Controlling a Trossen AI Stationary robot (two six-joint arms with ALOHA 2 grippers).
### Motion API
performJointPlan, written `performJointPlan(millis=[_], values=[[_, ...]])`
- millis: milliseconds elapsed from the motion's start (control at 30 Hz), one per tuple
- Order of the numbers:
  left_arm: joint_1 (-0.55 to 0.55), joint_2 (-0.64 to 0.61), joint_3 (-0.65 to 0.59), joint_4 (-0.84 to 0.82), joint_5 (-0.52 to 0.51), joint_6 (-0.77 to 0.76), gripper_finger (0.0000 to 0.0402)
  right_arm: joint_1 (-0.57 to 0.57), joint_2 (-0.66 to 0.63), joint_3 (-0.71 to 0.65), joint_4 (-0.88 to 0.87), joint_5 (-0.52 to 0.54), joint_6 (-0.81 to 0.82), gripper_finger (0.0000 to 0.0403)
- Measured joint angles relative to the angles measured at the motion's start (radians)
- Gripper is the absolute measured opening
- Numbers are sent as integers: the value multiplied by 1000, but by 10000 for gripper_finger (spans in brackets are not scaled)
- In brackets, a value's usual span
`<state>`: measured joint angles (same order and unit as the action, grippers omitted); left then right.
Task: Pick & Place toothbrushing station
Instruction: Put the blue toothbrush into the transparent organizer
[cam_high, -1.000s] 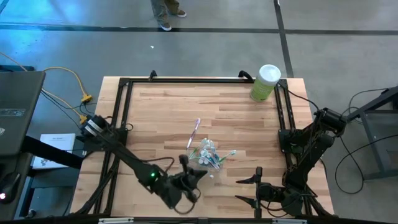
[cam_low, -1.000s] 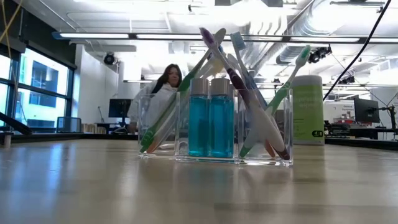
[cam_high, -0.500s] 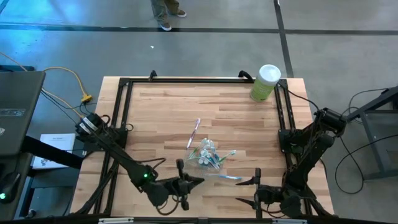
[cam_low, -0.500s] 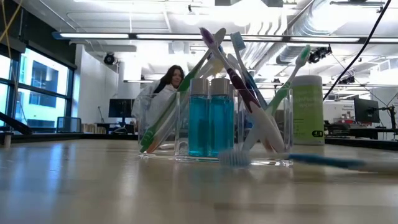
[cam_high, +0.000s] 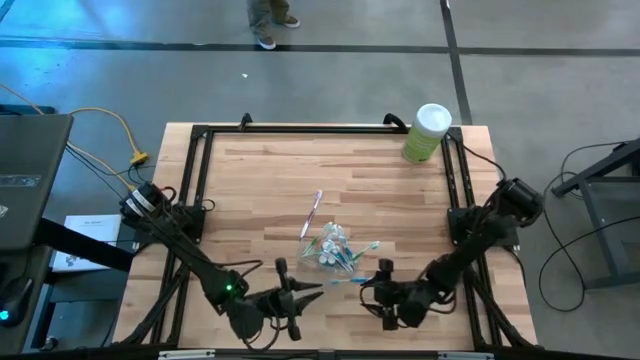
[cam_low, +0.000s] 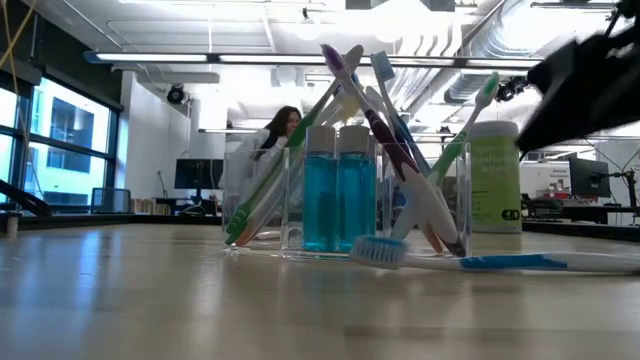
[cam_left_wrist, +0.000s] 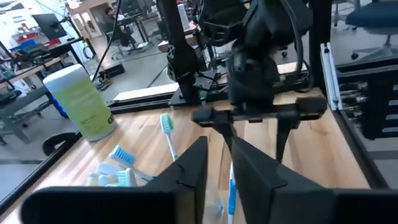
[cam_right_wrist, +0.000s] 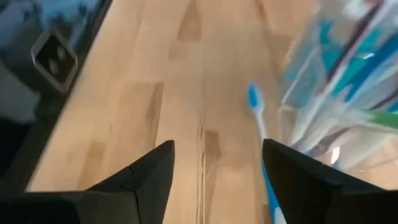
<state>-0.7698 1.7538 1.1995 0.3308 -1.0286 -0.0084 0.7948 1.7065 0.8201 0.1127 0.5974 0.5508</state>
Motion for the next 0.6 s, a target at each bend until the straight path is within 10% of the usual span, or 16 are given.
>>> performJointPlan(millis=[267, 600], values=[[0, -6, 0, -18, -166, 63, 119, -52, 144, 128, -1, -82, -212, 235], [1, -105, 0, -169, -22, -25, 121, -170, 219, 263, -187, -59, -240, 235]])
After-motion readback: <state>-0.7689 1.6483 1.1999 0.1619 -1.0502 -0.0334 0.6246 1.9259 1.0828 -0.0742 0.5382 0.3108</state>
